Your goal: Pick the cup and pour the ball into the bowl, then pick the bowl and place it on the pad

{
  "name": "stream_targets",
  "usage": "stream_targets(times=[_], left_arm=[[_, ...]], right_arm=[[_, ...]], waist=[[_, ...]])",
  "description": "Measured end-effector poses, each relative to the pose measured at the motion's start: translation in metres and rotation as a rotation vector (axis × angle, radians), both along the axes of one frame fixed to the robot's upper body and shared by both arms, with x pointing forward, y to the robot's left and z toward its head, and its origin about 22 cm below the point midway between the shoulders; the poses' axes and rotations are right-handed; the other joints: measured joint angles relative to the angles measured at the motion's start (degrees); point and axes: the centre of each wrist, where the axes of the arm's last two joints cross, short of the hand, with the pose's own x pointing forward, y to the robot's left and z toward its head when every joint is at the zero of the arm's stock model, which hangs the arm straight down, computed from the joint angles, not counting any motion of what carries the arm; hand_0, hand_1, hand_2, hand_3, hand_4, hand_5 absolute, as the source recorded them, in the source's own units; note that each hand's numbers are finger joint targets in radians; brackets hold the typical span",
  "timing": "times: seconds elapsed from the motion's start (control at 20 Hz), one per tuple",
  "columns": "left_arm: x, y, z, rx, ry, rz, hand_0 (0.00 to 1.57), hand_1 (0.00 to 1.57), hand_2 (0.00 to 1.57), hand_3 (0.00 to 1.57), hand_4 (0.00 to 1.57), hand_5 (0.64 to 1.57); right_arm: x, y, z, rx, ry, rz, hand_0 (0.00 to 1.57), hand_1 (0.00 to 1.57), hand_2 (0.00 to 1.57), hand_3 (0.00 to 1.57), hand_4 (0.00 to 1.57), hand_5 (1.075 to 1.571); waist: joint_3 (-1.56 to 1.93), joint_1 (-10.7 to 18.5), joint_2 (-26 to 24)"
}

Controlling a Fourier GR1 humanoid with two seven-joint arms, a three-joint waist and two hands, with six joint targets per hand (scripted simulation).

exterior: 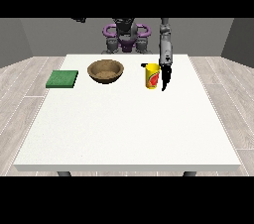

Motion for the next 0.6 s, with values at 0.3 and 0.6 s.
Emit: stream_targets(times=[0.3,0.6], left_arm=[[-0.005,0.011,-0.005,0.157,-0.063,0.097,1.32,1.32,1.57,1.57,1.04,1.487],[-0.009,0.006,-0.016,0.281,-0.030,0.162,1.33,1.33,1.57,1.57,1.07,1.481]], right_arm=[[-0.009,-0.011,0.011,-0.005,-0.051,0.001,0.00,0.00,0.00,0.00,0.00,1.559],[-0.012,-0.030,0.011,0.000,-0.017,-0.002,0.00,0.00,0.00,0.00,0.09,1.559]], waist=[[0.06,-1.79,2.79],[0.18,-2.21,0.45]])
